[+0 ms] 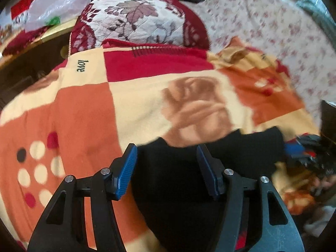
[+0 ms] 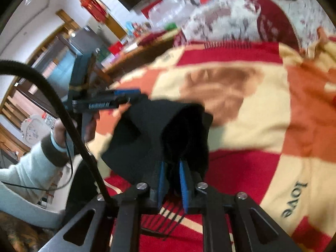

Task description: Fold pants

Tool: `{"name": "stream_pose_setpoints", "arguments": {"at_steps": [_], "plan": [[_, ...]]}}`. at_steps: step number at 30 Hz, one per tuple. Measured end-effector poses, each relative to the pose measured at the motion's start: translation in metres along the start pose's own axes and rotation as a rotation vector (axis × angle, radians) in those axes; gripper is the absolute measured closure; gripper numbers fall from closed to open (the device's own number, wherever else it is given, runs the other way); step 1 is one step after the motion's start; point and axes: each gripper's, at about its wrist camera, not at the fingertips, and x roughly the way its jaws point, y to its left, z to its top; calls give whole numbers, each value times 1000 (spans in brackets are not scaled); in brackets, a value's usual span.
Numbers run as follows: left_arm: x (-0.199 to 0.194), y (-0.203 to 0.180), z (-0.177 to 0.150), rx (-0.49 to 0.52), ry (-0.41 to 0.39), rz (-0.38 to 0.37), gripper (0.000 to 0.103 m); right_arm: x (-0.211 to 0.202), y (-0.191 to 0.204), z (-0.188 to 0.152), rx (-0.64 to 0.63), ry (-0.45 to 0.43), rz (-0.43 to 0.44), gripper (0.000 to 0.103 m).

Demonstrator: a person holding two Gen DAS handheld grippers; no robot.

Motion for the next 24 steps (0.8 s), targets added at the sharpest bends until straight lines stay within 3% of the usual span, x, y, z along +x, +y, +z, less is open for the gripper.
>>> {"name": "stream_pose_setpoints", "arguments": {"at_steps": [2,3,8,11,17,21,24], "plan": [[-11,-8,-6,2,-11,-47,44,-10,3,12,-19,-27,-11,55],[-13,-12,-8,8,-11,-51,44,-12,5,18,-35,-33,-18,53],[-9,-27,0,83,4,-63,44,3,5,45,-75,4,-35,53],[8,-28,9,150,74,-101,44,21,-7,46,-43,58,-34,53],[32,-27,20,290,206,-207,44,34,-25,35,27,80,6,45],[44,-36,25,391,253,-198,42,39,-32,28,56,100,42,45],[55,-48,21,507,305,-191,42,41,-24,23,-1,97,32,54]]}}
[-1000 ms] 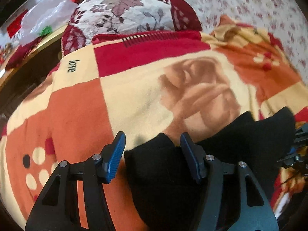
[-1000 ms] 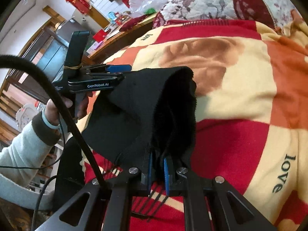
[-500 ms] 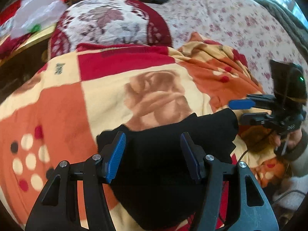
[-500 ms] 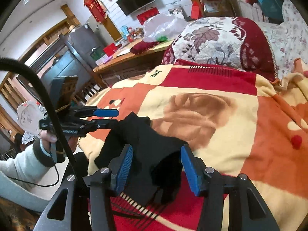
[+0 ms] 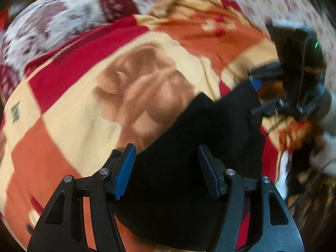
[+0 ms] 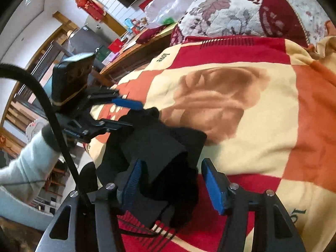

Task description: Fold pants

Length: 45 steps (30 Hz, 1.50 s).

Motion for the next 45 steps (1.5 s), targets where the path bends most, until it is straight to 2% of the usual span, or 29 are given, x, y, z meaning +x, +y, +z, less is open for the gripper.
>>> {"name": "stream_pose_setpoints", "arguments": {"at_steps": [1,3,5,6,7,8,10,11,13,16,18,20,22,24,25,26,28,31,37,43,45], "plan": [[5,-2,1,23,16,8,42,0,4,-1,-27,-3,-22,62],[12,0,3,27,36,16,42,2,10,-2,-66,-9,-46,72],[12,3,4,20,18,30,42,3,17,-2,-108,-26,-90,86],[10,1,4,28,1,61,45,3,22,-2,-135,-38,-116,88],[8,-1,3,37,-15,85,57,2,27,0,-165,-52,-143,90],[7,-2,3,37,-22,91,63,1,28,2,-171,-59,-152,93],[4,-5,2,29,-48,118,77,-3,31,10,-176,-84,-167,96],[2,-6,2,21,-69,152,78,-6,31,15,-180,-108,-182,97],[1,-3,1,-11,-95,172,86,-6,26,23,-168,-122,-186,98],[2,4,-5,-78,-144,218,87,3,14,25,-126,-103,-209,98],[9,10,-12,-154,-159,232,87,17,3,20,-101,-56,-252,98],[10,12,-17,-204,-192,261,87,24,-10,16,-35,-32,-236,98],[5,11,-20,-235,-219,262,87,18,-21,13,37,-61,-214,94],[-6,11,-23,-269,-250,277,88,3,-21,13,58,-102,-206,84],[-11,12,-26,-293,-257,274,88,-4,-20,13,58,-122,-210,71],[-19,13,-29,-329,-265,264,88,-16,-17,13,63,-147,-203,63],[-33,14,-37,-382,-291,258,87,-28,-12,12,70,-168,-175,62],[-49,7,-49,-434,-324,219,87,-39,-3,6,72,-172,-168,52],[-58,-24,-69,-495,-357,191,87,-30,29,-3,-37,-155,-207,52],[-39,-39,-80,-576,-350,146,87,-2,35,16,-108,-118,-310,52],[-30,-41,-83,-610,-339,166,87,13,34,26,-133,-83,-337,51]]}}
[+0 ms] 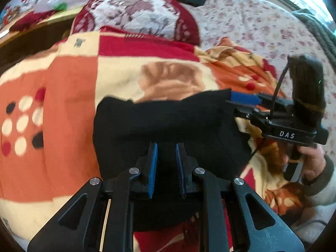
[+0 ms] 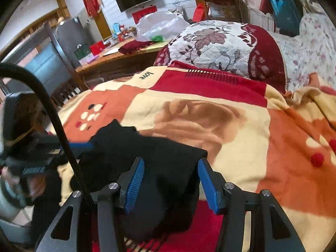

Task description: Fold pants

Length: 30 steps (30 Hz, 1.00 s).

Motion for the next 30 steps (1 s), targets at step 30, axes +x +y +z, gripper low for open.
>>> {"name": "stream_pose_setpoints", "arguments": {"at_steps": [30], "plan": [[2,16,34,-84,-77,122,87,-34,33,5,-29,-92,110,44]]}}
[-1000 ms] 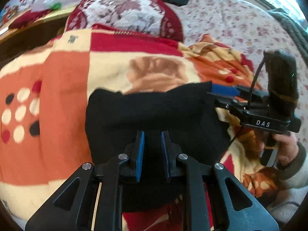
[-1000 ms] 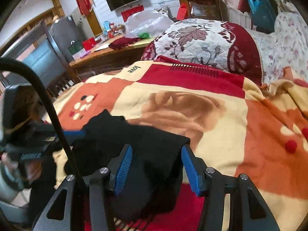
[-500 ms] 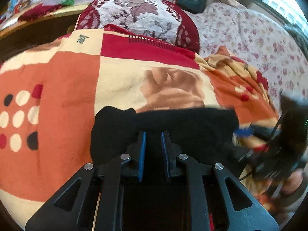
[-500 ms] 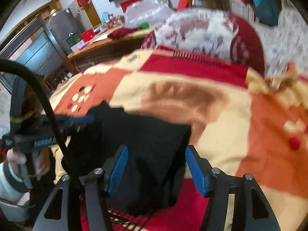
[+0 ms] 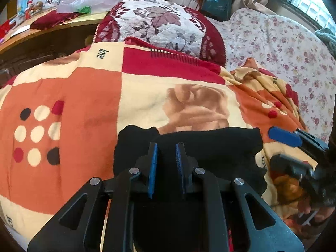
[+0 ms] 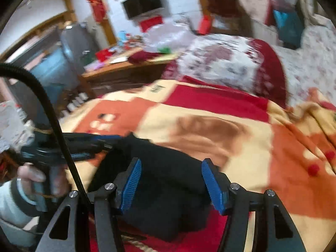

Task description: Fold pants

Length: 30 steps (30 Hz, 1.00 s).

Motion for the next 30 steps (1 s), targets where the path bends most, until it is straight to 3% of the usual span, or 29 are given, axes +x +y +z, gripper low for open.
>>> {"name": "stream_pose_setpoints", "arguments": {"at_steps": [4,12,22,30], "plan": [[-1,-4,-5,4,-8,25,87,18,8,-6,-10,54,46,44],[3,-4,-8,-23,-18,38,87,52,-10,-23,27,129,12,44],[14,-5,-10,-38,-21,49,84,67,-28,-23,90,105,47,44],[-8,3,-13,-73,-53,23,84,32,-24,-22,110,53,40,44]]}}
